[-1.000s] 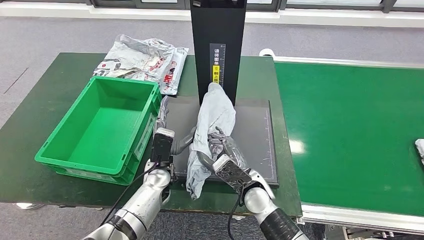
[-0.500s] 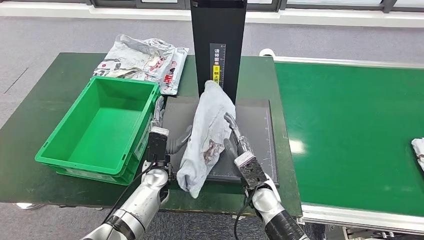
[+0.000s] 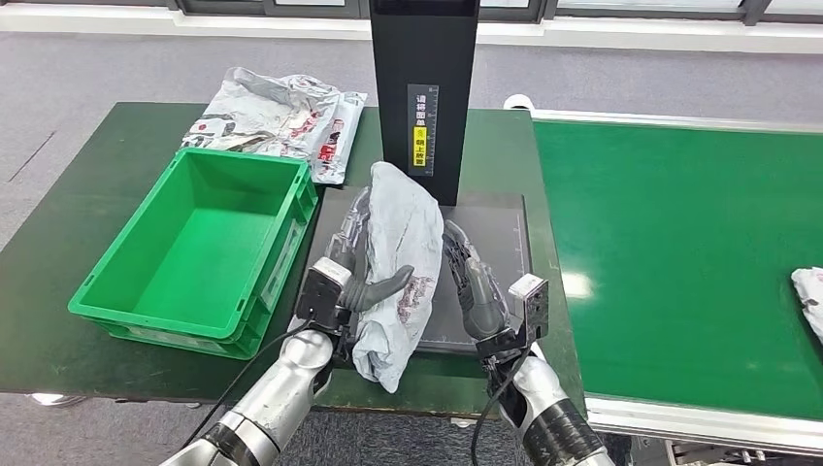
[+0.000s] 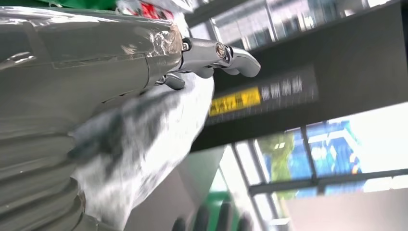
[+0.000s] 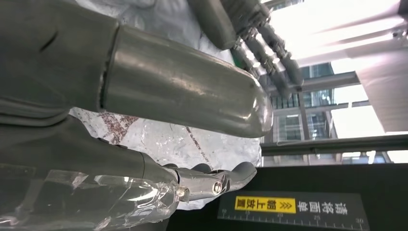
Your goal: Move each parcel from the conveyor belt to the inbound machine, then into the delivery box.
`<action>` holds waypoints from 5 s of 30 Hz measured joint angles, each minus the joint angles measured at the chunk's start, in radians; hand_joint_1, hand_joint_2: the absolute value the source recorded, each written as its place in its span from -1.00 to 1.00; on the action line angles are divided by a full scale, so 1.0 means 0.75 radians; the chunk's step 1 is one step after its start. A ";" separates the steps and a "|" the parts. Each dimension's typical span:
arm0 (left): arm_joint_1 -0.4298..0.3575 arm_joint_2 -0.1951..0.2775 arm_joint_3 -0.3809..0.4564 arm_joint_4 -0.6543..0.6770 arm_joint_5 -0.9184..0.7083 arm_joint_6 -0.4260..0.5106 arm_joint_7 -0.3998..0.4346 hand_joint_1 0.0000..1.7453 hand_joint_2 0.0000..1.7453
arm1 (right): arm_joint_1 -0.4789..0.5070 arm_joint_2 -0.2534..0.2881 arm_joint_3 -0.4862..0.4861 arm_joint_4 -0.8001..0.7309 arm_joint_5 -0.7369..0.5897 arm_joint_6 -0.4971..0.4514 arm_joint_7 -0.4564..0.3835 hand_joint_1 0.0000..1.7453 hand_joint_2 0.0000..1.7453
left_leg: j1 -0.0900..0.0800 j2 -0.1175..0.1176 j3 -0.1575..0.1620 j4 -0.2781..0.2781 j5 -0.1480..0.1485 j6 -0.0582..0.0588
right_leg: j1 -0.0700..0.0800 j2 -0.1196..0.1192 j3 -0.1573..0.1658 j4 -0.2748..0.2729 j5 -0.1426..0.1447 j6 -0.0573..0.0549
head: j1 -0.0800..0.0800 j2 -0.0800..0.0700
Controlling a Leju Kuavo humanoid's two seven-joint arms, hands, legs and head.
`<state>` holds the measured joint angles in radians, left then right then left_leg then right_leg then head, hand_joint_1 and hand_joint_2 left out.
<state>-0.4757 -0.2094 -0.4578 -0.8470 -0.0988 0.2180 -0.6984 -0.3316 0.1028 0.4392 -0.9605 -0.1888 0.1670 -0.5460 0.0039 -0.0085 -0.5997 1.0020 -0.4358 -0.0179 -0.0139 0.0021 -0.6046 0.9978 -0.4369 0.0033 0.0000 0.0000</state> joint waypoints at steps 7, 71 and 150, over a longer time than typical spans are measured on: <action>-0.134 -0.016 -0.225 0.383 -0.513 0.088 0.394 -1.00 1.00 | 0.073 -0.002 -0.044 -0.125 0.112 -0.110 -0.092 -1.00 -0.50 | 0.000 0.001 0.000 0.000 0.000 0.000 | 0.000 0.001 0.000 0.000 0.000 0.000 | 0.000 0.000; 0.018 0.038 0.875 -0.541 -1.622 0.647 0.254 1.00 1.00 | 0.514 0.026 -0.222 -0.952 0.307 -0.389 -0.092 -1.00 1.00 | 0.001 0.010 0.021 -0.002 -0.015 -0.005 | 0.003 0.008 0.016 0.001 -0.012 -0.005 | 0.000 0.000; -0.023 0.065 0.255 -0.036 0.209 -0.338 0.203 -1.00 1.00 | 0.222 -0.159 -0.574 -0.118 0.578 -0.802 0.232 -1.00 1.00 | -0.001 0.003 0.016 -0.001 -0.011 -0.004 | 0.002 0.002 0.014 0.000 -0.009 -0.006 | 0.000 0.000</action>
<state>-0.4932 -0.1606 -0.2662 -0.8742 0.0578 -0.0359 -0.5463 -0.1648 -0.0164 0.0087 -1.0487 0.2449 -0.4346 -0.3722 0.0034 -0.0061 -0.5877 1.0016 -0.4441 -0.0211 -0.0123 0.0038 -0.5941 0.9975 -0.4439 -0.0014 0.0000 0.0000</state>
